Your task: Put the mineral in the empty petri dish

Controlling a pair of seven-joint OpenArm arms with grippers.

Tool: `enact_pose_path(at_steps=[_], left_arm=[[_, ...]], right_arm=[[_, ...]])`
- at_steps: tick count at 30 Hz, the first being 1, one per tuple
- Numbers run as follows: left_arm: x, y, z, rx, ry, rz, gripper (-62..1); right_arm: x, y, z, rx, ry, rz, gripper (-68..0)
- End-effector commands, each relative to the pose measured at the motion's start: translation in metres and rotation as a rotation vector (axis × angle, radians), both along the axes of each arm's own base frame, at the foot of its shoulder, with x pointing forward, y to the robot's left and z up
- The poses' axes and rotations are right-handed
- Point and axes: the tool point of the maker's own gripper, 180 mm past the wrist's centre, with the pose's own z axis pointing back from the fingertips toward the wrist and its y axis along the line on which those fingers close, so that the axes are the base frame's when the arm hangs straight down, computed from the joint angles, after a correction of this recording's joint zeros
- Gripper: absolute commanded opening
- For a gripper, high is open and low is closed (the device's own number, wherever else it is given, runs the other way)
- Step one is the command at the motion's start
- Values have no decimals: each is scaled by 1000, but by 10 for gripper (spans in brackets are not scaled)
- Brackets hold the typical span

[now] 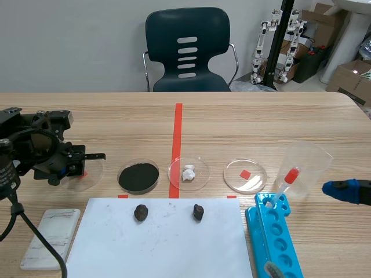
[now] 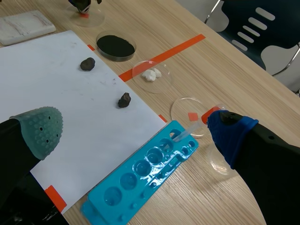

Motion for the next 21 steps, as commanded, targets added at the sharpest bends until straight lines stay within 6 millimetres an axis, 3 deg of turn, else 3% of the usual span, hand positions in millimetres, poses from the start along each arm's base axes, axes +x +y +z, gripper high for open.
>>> enact_pose_path(at_steps=[1, 21], left_arm=[[12, -6, 12, -4, -41, -10, -466], [10, -13, 10, -9, -28, -23, -458]], right_arm=[[3, 0, 6, 10, -23, 3, -20], [3, 0, 6, 10, -23, 3, -20]])
